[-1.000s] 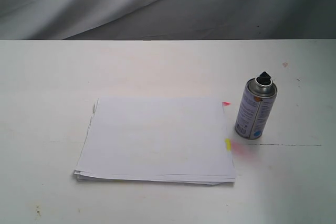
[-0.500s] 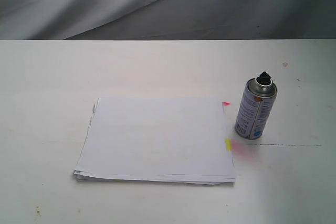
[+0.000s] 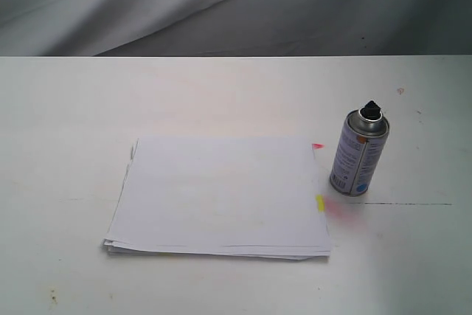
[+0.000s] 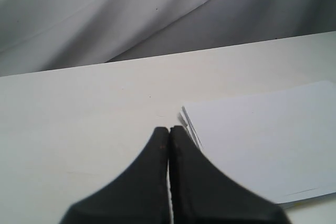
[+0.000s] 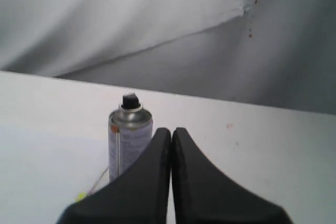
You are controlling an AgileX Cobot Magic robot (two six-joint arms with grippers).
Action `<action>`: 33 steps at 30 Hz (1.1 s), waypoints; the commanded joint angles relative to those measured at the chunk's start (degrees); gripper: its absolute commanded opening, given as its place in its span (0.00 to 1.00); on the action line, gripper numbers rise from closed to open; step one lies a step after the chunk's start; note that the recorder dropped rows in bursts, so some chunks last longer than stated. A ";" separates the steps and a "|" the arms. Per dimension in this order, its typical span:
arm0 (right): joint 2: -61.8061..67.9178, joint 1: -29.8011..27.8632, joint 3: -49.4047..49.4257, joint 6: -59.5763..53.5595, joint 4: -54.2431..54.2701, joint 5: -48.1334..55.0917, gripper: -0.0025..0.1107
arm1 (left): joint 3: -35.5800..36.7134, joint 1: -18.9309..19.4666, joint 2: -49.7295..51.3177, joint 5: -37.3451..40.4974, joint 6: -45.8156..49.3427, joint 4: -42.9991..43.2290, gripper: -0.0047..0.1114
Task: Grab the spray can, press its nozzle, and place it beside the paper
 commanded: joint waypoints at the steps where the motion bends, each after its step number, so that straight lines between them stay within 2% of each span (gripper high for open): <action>1: -0.19 -0.31 0.25 -2.22 -0.97 6.37 0.02 | 0.28 0.09 -0.30 -0.20 -0.39 -0.04 0.04; 33: -0.19 -0.31 1.66 -2.03 -0.06 6.87 0.02 | 0.28 0.09 -0.30 -0.20 -0.39 -0.04 0.04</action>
